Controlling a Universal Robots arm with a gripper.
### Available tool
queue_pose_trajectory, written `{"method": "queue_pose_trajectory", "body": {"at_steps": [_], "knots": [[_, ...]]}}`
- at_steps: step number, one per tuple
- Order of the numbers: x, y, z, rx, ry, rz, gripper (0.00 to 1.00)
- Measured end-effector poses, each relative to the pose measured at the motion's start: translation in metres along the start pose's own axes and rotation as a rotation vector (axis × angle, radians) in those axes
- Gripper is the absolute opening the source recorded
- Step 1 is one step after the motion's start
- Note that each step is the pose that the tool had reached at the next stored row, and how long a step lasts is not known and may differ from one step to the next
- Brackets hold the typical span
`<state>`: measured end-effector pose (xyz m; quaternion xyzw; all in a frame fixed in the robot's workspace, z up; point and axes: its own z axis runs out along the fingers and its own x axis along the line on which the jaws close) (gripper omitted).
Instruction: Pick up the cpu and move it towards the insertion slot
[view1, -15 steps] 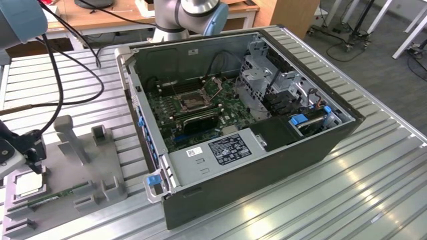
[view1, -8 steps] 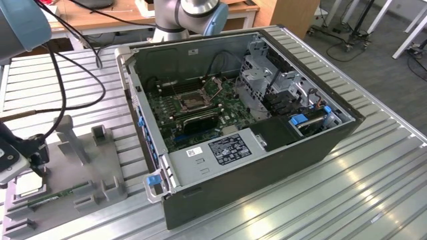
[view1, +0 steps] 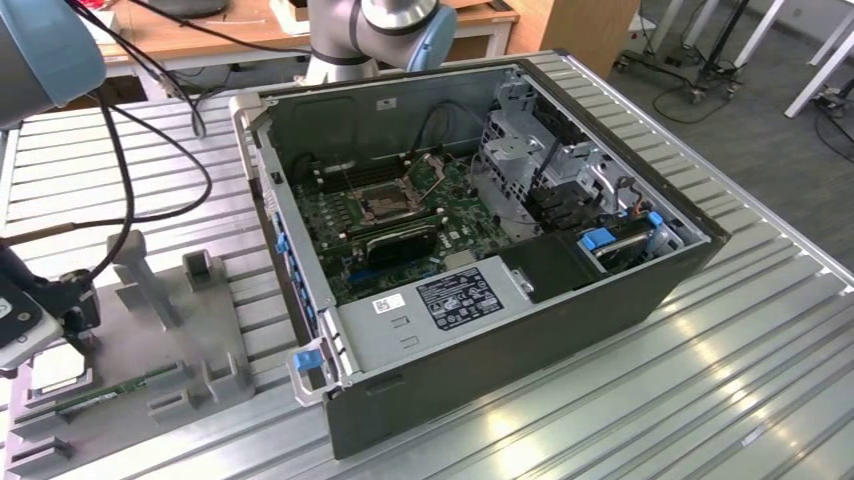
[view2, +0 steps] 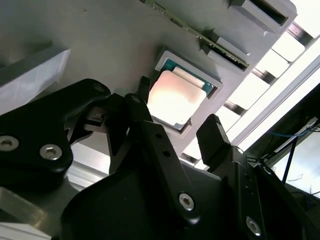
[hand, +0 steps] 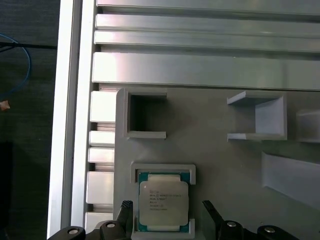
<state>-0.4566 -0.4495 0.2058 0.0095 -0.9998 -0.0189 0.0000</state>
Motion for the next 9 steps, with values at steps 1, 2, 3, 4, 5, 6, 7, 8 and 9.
{"method": "queue_pose_trajectory", "body": {"at_steps": [1,2,3,4,5,6,7,8,9], "knots": [[0.0000,0.0001,0.0011,0.0000,0.0000,0.000,0.65],[0.0000,0.0002,0.0025,0.0000,0.0001,0.000,0.65],[0.0000,0.0003,0.0040,0.0000,0.0001,0.000,0.65],[0.0000,0.0004,0.0053,0.0000,0.0000,0.000,0.65],[0.0000,0.0004,0.0064,0.0001,0.0001,0.000,0.65],[0.0000,0.0004,0.0074,0.0001,0.0001,0.000,0.65],[0.0000,0.0003,0.0085,0.0001,0.0001,0.000,0.65],[0.0000,0.0003,0.0095,0.0001,0.0001,0.000,0.65],[0.0000,0.0003,0.0106,0.0001,0.0001,0.000,0.65]]}}
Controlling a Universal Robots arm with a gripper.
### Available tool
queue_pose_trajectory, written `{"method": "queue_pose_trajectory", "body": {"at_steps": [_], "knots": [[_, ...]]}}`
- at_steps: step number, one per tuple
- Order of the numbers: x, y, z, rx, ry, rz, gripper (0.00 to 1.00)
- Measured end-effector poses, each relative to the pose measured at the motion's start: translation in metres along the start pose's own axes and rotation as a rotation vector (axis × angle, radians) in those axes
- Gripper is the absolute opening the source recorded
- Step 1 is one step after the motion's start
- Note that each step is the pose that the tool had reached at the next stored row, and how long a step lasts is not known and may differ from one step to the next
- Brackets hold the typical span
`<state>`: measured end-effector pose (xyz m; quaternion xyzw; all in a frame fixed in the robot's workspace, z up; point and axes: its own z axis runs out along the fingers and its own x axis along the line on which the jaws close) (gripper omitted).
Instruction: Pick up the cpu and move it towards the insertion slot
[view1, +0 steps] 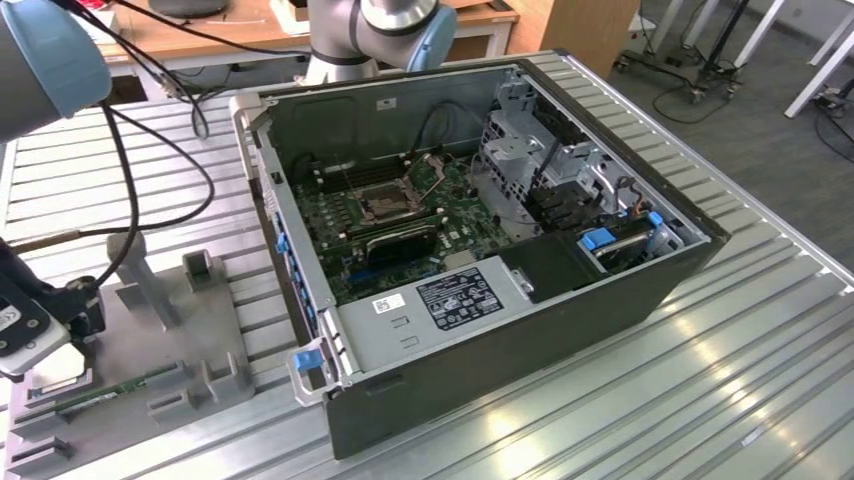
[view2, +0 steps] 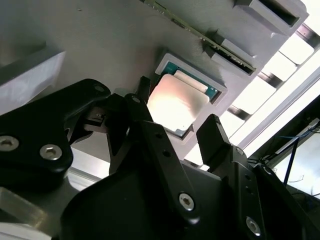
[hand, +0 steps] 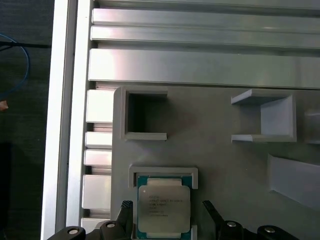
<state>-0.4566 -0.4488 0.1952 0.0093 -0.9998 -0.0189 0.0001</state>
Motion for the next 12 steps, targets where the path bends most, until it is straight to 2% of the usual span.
{"method": "queue_pose_trajectory", "body": {"at_steps": [3,12], "knots": [[0.0000,-0.0001,0.0029,0.0000,-0.0001,0.001,0.65],[0.0007,-0.0001,0.0043,0.0000,-0.0003,0.007,0.65]]}}
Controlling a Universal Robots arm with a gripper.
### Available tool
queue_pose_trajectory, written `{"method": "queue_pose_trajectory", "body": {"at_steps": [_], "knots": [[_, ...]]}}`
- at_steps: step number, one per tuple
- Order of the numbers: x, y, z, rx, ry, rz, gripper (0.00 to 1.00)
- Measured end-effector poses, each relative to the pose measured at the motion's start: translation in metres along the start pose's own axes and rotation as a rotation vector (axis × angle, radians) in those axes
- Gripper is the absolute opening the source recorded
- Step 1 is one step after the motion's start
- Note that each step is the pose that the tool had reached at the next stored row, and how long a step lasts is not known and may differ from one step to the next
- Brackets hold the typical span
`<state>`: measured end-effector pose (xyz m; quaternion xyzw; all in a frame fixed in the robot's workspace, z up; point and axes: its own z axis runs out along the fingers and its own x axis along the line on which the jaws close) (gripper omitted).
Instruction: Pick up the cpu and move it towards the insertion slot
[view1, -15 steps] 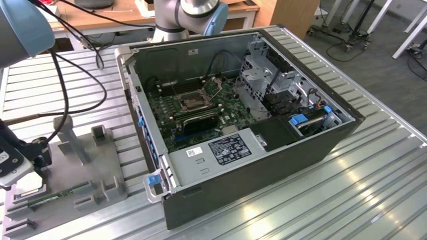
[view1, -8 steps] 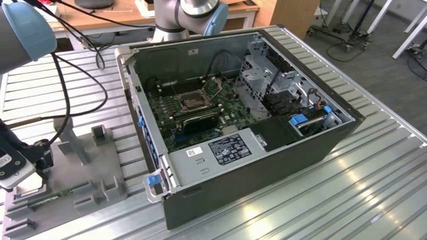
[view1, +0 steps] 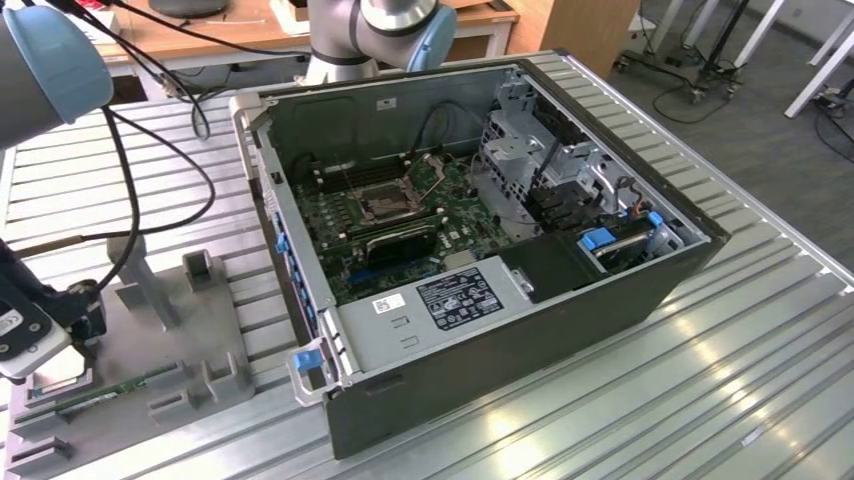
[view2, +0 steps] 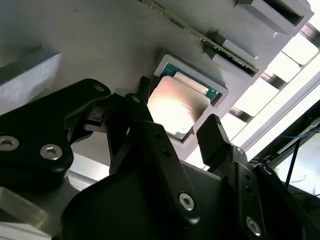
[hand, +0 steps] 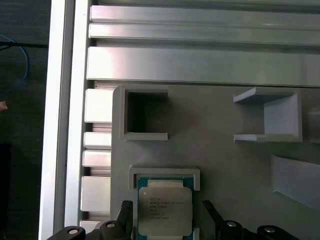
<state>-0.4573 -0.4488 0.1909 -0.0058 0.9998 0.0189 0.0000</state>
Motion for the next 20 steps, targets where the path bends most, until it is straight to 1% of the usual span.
{"method": "queue_pose_trajectory", "body": {"at_steps": [3,8,20], "knots": [[0.0000,0.0000,0.0001,0.0001,-0.0001,0.010,0.65],[0.0001,0.0000,0.0004,0.0000,-0.0004,0.010,0.65],[0.0000,0.0000,0.0055,0.0001,-0.0002,0.010,0.65]]}}
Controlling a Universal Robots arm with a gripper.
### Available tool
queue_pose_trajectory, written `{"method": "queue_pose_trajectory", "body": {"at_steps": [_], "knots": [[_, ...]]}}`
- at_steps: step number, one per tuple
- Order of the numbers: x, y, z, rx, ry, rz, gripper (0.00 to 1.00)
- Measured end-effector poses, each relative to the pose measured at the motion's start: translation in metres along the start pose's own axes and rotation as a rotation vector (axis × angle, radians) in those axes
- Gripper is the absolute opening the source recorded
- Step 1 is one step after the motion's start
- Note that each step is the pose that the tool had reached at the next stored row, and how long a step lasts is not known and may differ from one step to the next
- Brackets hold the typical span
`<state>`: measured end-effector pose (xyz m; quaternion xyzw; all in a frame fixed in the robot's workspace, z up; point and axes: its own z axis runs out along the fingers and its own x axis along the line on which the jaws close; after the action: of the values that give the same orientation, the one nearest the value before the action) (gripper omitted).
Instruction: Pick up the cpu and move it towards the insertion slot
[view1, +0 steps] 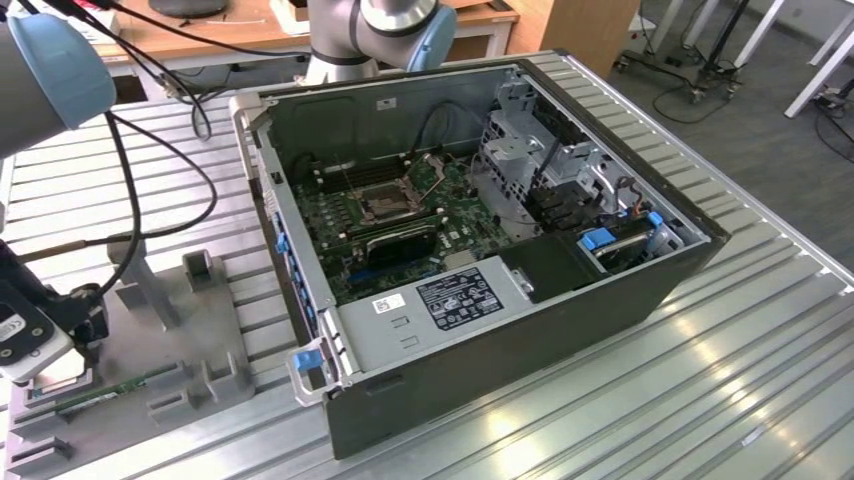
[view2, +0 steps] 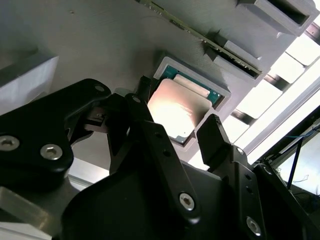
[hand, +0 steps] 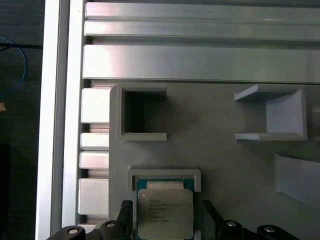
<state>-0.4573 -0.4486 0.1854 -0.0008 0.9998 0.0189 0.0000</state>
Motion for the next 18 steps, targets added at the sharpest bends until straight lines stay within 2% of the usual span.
{"method": "queue_pose_trajectory", "body": {"at_steps": [18], "knots": [[0.0005,0.0001,0.0028,-0.0003,-0.0001,0.000,0.65]]}}
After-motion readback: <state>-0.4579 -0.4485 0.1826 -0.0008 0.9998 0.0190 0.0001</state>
